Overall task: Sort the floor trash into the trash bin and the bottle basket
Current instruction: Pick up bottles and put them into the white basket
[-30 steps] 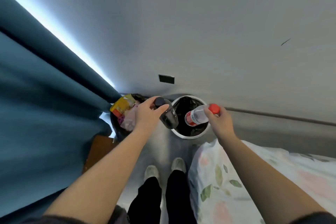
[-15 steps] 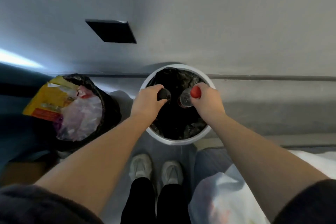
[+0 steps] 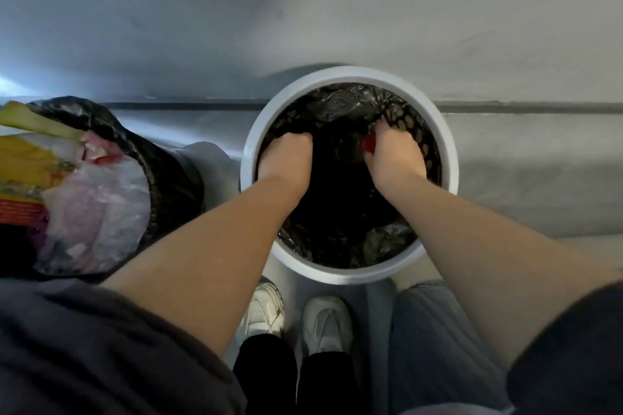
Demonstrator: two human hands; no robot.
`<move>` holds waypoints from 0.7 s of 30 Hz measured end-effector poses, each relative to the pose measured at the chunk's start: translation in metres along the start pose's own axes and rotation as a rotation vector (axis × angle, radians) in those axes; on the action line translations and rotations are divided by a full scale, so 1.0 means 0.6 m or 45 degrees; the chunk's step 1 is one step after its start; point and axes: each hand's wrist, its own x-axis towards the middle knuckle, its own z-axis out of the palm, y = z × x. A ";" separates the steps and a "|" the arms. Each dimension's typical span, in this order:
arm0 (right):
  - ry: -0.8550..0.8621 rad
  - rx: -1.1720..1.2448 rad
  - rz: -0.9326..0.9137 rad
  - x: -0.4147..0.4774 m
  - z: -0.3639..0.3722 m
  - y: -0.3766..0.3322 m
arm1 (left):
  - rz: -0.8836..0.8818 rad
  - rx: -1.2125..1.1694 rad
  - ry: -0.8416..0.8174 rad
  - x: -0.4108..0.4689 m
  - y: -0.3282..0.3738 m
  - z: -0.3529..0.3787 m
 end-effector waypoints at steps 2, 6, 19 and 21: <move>-0.046 -0.053 -0.005 -0.002 -0.007 0.000 | 0.014 0.069 -0.072 -0.001 0.001 -0.004; -0.140 -0.147 -0.091 -0.039 -0.040 -0.002 | 0.137 0.258 -0.099 -0.044 0.003 -0.030; -0.141 -0.614 -0.377 -0.407 -0.354 -0.046 | 0.124 0.514 -0.080 -0.437 0.028 -0.366; -0.114 -0.572 -0.439 -0.481 -0.408 -0.075 | 0.041 0.335 -0.081 -0.521 0.036 -0.426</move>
